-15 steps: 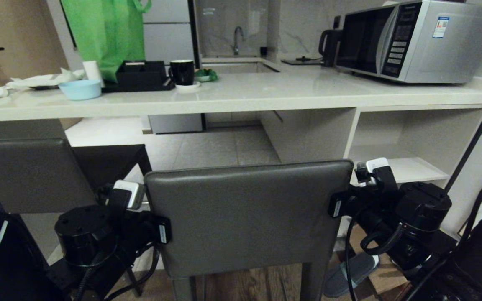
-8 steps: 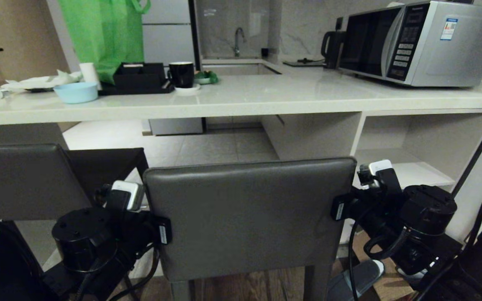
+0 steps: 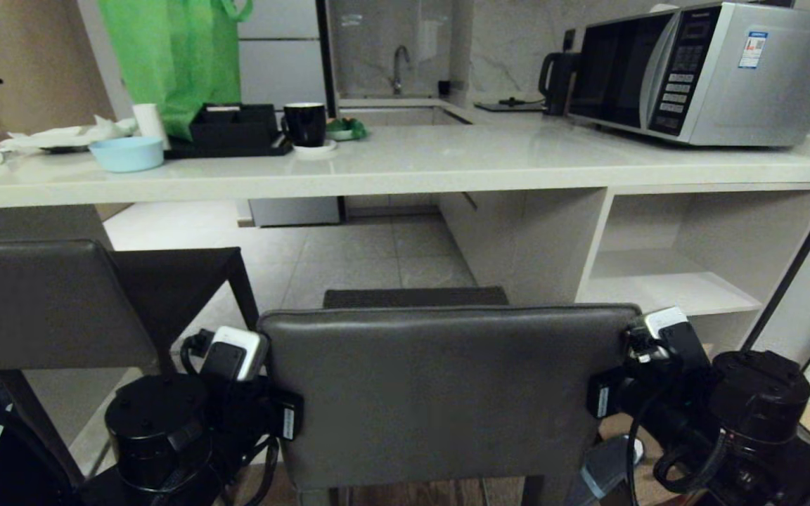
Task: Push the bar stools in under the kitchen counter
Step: Push the gray chair back under the dining table
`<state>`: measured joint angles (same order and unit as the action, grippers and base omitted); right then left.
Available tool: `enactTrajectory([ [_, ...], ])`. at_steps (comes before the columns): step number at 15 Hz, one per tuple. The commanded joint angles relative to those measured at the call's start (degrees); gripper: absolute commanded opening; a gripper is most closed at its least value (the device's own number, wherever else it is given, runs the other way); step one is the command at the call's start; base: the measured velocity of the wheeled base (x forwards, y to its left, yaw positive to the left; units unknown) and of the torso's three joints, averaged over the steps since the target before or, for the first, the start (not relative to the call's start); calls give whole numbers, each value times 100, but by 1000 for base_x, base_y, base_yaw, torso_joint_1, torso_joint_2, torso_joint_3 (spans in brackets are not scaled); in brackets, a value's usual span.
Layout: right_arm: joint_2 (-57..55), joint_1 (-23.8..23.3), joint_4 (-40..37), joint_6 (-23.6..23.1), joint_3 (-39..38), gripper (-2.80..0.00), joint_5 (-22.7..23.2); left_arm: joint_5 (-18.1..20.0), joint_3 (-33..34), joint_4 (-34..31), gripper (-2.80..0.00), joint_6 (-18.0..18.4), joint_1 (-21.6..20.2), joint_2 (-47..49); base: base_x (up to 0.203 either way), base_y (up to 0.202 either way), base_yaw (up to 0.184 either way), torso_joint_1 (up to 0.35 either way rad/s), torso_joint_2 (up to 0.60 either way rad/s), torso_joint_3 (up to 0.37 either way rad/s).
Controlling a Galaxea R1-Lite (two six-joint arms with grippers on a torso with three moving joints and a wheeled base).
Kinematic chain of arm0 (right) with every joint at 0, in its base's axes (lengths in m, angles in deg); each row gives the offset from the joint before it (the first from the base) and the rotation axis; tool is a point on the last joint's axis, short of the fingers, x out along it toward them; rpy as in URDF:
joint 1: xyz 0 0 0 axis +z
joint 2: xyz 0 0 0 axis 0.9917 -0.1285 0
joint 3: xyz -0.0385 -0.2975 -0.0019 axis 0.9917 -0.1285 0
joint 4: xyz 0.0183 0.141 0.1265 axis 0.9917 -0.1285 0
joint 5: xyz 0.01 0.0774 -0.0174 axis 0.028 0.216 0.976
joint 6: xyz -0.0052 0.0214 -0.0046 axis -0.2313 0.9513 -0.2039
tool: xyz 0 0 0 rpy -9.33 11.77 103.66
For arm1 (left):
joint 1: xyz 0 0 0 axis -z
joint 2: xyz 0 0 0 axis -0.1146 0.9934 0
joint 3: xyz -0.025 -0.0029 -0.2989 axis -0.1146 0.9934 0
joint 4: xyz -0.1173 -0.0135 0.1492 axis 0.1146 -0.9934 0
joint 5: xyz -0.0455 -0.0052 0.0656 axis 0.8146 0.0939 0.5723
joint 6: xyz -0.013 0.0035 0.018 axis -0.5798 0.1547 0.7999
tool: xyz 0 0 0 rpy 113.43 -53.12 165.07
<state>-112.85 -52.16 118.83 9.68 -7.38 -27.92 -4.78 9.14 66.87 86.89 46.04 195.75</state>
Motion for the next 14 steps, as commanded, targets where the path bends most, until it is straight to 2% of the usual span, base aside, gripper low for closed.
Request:
enactTrajectory([
  [1,67,804,-29,-17,-247,-280,84,79,76,86,-280,8,295,31,0,0,0,0,0,0],
  [3,54,824,-29,-17,-344,-280,159,79,257,86,-280,3,158,-38,0,0,0,0,0,0],
  [7,61,1087,-29,-17,-1031,-280,797,209,1030,86,-280,-40,198,-50,0,0,0,0,0,0],
  [10,43,1108,-29,-153,-1046,-280,871,174,1084,86,-280,-139,201,-130,0,0,0,0,0,0],
  [11,-51,1063,-29,-217,-1006,-280,844,162,1082,86,-280,-128,60,-90,0,0,0,0,0,0],
  [14,-480,794,-29,-229,-540,-280,653,170,910,86,-280,-122,-786,319,0,0,0,0,0,0],
])
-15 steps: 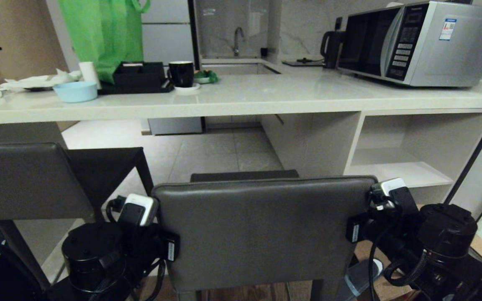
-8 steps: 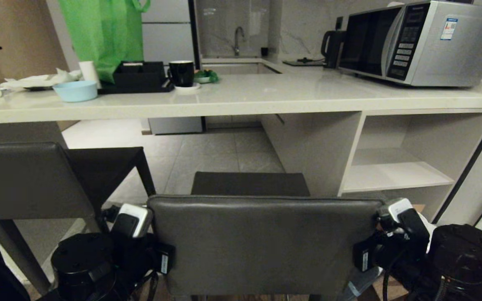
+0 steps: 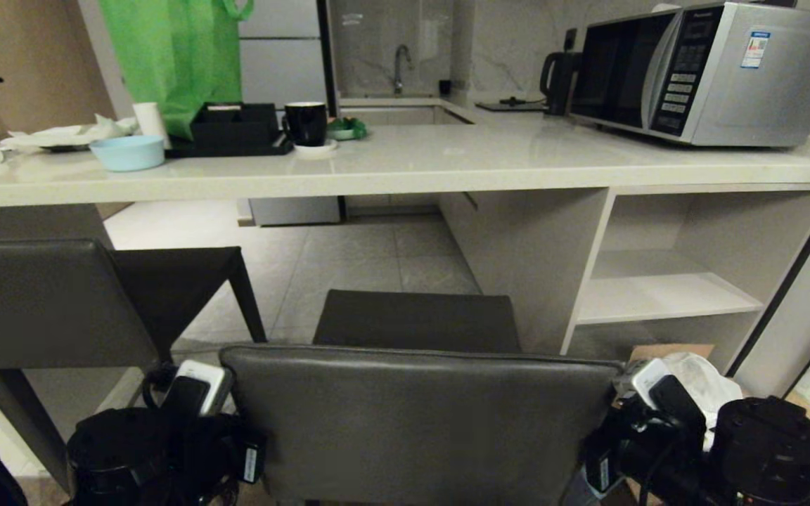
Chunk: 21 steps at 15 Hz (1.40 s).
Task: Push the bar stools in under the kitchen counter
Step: Push the gray chair back under the dining table
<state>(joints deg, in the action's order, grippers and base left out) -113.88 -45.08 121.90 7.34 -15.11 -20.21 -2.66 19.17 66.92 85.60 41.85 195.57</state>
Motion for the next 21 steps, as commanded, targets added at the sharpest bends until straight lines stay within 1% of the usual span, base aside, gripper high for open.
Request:
enactTrajectory([
  [1,-462,-4,-337,-15,511,-280,-205,-22,-34,81,-280,0,-438,394,0,0,0,0,0,0],
  [3,-666,-104,-337,-135,1215,-280,-390,-8,80,81,-280,-44,-148,372,0,0,0,0,0,0],
  [5,-870,-87,-337,-475,1684,-280,-534,-1,80,81,-280,-35,-59,419,0,0,0,0,0,0],
  [7,-896,-73,-337,-552,2022,-280,-561,8,80,81,-280,-57,32,482,0,0,0,13,11,-5],
  [9,-882,-64,-337,-773,2203,-280,-564,-24,63,81,-280,-57,0,570,0,0,0,0,0,0],
  [10,-903,-63,-337,-794,2180,-280,-564,-47,10,81,-280,-65,-104,623,0,0,0,0,0,0],
  [12,-908,-72,-337,-699,2170,-280,-598,-32,-246,81,-280,-84,-479,632,0,0,0,0,0,0],
  [13,-908,-72,-337,-532,2184,-280,-755,-26,-465,81,-280,-93,-559,602,0,0,0,0,0,0],
  [15,-890,-118,-337,-283,2213,-280,-917,-28,-718,81,-280,-92,-627,521,0,0,0,0,0,0],
  [18,-855,-142,-337,-214,2161,-280,-951,-53,-735,81,-280,-57,-680,730,0,0,0,0,0,0],
  [21,-848,-151,-337,-240,2239,-280,-965,-45,-836,81,-280,-48,-723,712,0,0,0,0,0,0],
])
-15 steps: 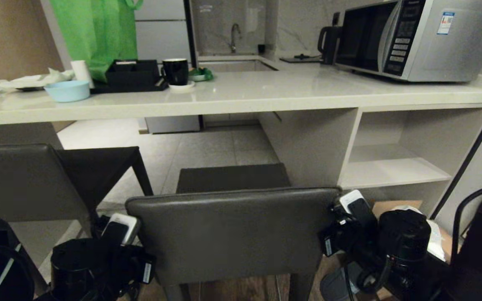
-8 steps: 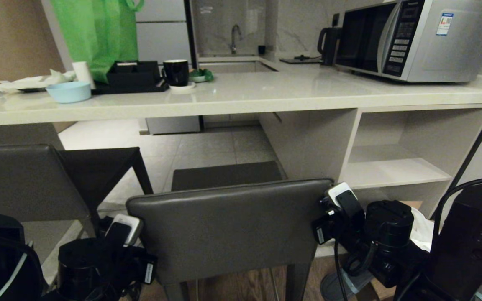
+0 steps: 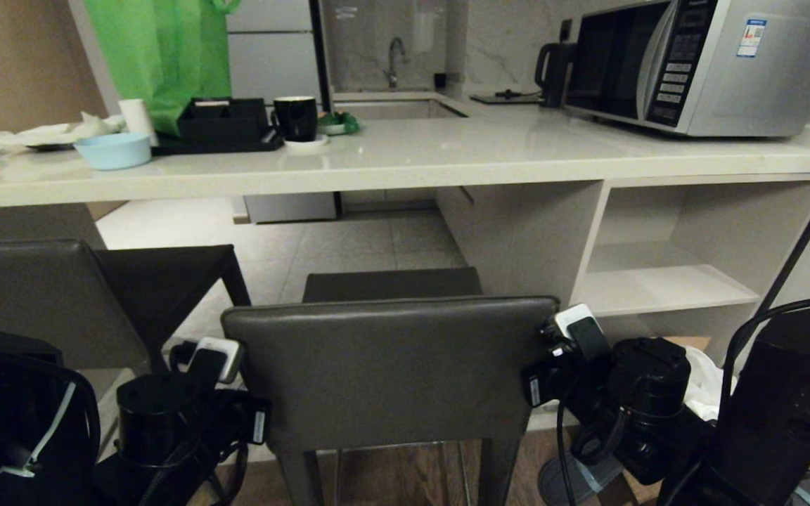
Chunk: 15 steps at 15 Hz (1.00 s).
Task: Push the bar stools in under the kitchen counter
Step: Push the gray chair back under the dining table
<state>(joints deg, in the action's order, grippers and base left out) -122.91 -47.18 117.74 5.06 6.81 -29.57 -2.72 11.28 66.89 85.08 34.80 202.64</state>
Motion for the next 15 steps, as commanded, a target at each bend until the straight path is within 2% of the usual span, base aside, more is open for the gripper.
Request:
enactTrajectory([
  [1,54,68,79,-16,131,-280,-33,-55,-96,84,-280,26,-33,-11,0,0,0,0,0,0],
  [5,85,60,79,-12,197,-280,-42,-56,-195,84,-280,66,-80,6,28,0,1,-2,-1,0],
  [15,30,60,79,-4,175,-280,-42,-47,-177,84,-280,66,-54,15,188,0,2,5,2,3],
])
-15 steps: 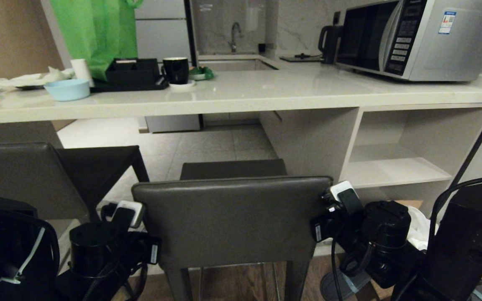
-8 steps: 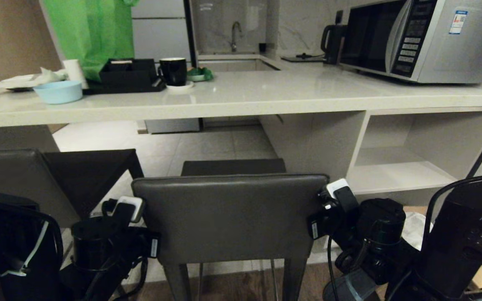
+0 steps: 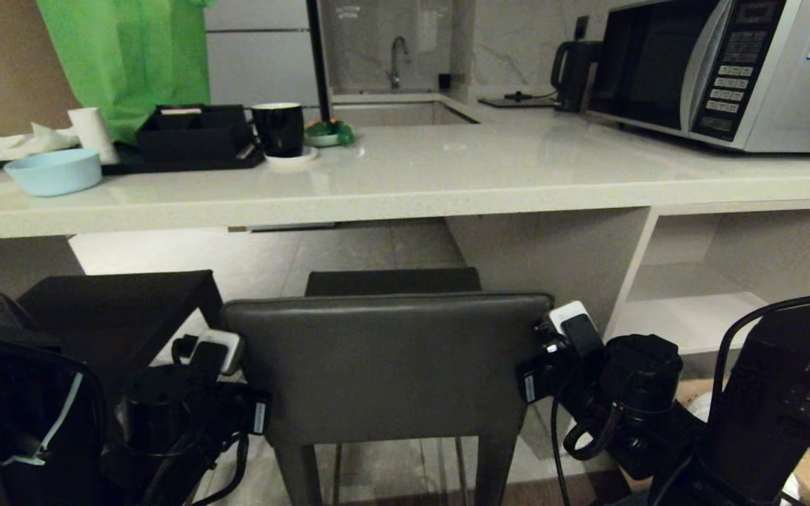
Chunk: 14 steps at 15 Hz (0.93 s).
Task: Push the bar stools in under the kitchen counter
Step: Push the gray chair back under the dining table
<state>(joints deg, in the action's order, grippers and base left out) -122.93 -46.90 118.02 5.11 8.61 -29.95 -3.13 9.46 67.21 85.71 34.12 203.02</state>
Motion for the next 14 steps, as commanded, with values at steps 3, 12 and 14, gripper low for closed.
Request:
enactTrajectory([
  [3,32,40,51,-8,-26,-280,-4,-15,50,52,-280,2,23,-32,189,0,3,5,1,3],
  [12,415,-204,51,112,-327,-280,-1,-75,275,52,-280,-15,98,-744,83,0,0,1,2,1],
  [14,544,-775,51,176,-581,-280,59,-74,641,52,-280,-24,-373,-793,0,0,0,0,0,0],
])
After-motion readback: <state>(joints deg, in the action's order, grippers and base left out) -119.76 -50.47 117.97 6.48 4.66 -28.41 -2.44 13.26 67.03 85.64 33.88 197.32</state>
